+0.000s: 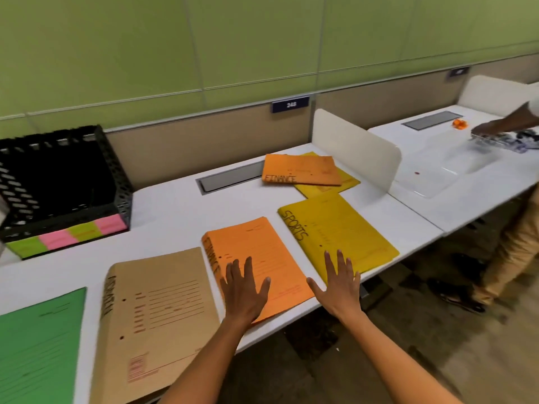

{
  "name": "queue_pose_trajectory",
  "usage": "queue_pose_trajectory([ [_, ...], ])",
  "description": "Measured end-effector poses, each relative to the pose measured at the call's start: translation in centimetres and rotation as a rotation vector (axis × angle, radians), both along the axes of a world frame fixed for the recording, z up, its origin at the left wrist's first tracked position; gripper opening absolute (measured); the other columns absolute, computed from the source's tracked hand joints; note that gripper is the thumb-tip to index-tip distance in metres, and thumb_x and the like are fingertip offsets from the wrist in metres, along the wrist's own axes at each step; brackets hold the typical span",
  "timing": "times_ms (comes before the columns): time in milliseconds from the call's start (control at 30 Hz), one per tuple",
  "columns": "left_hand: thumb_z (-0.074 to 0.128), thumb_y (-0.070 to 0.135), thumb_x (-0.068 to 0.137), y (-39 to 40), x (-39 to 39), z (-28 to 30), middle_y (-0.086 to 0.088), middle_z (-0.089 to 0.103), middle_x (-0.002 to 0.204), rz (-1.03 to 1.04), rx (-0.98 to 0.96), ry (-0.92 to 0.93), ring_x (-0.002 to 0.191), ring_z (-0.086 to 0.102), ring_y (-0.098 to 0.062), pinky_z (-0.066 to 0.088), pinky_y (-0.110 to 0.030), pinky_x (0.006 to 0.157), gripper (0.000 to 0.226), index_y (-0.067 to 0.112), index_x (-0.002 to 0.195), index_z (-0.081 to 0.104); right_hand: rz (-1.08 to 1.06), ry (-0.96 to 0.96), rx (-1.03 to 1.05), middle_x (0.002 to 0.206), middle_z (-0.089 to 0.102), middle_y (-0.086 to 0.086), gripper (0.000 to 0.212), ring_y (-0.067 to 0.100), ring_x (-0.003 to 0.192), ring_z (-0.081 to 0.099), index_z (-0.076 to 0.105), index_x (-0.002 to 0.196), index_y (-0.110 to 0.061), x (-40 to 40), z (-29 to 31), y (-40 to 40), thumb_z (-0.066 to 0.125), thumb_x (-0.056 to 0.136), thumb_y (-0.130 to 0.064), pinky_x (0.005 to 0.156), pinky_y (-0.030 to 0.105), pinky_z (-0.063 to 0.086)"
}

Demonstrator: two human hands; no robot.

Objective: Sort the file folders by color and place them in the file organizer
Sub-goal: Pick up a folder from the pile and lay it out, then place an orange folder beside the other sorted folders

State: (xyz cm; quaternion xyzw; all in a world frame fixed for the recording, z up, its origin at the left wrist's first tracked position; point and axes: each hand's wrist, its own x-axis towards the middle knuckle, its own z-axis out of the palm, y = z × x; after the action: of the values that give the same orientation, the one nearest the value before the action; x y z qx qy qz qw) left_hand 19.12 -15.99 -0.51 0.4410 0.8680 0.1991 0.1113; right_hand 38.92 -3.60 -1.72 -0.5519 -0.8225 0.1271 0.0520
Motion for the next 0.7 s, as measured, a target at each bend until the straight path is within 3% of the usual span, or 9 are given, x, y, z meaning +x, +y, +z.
queue_pose_trajectory([
  [400,0.039,0.056,0.096,11.1,3.1,-1.0,-0.014,0.009,0.160,-0.101,-0.001,-0.029,0.148,0.000,-0.033,0.007,-0.056,0.118,0.073,0.020,0.153,0.013,-0.047,0.060,-0.011,0.160,-0.018,0.001,0.088,0.028,0.147,-0.013,-0.012,0.151,-0.034,3.0,-0.8,8.8,0.033,0.086,-0.074,0.116,0.055,0.001],
  [567,0.035,0.060,0.092,17.6,1.9,-1.8,-0.017,0.016,0.158,-0.097,0.011,-0.025,0.147,0.007,-0.035,0.013,-0.057,0.116,0.075,0.019,0.152,0.019,-0.039,0.051,0.005,0.160,-0.019,0.001,0.090,0.028,0.148,-0.012,-0.014,0.150,-0.034,1.6,-0.9,14.5,0.021,0.081,-0.080,0.116,0.055,0.001],
  [700,0.043,0.053,0.096,23.6,1.7,-2.2,-0.017,0.015,0.159,-0.092,0.020,-0.070,0.147,0.007,-0.034,0.013,-0.056,0.117,0.071,0.018,0.152,0.020,-0.009,0.052,0.049,0.160,-0.014,0.002,0.094,0.029,0.148,-0.008,-0.013,0.150,-0.033,0.7,-1.1,19.3,0.006,0.075,-0.086,0.115,0.056,0.004],
])
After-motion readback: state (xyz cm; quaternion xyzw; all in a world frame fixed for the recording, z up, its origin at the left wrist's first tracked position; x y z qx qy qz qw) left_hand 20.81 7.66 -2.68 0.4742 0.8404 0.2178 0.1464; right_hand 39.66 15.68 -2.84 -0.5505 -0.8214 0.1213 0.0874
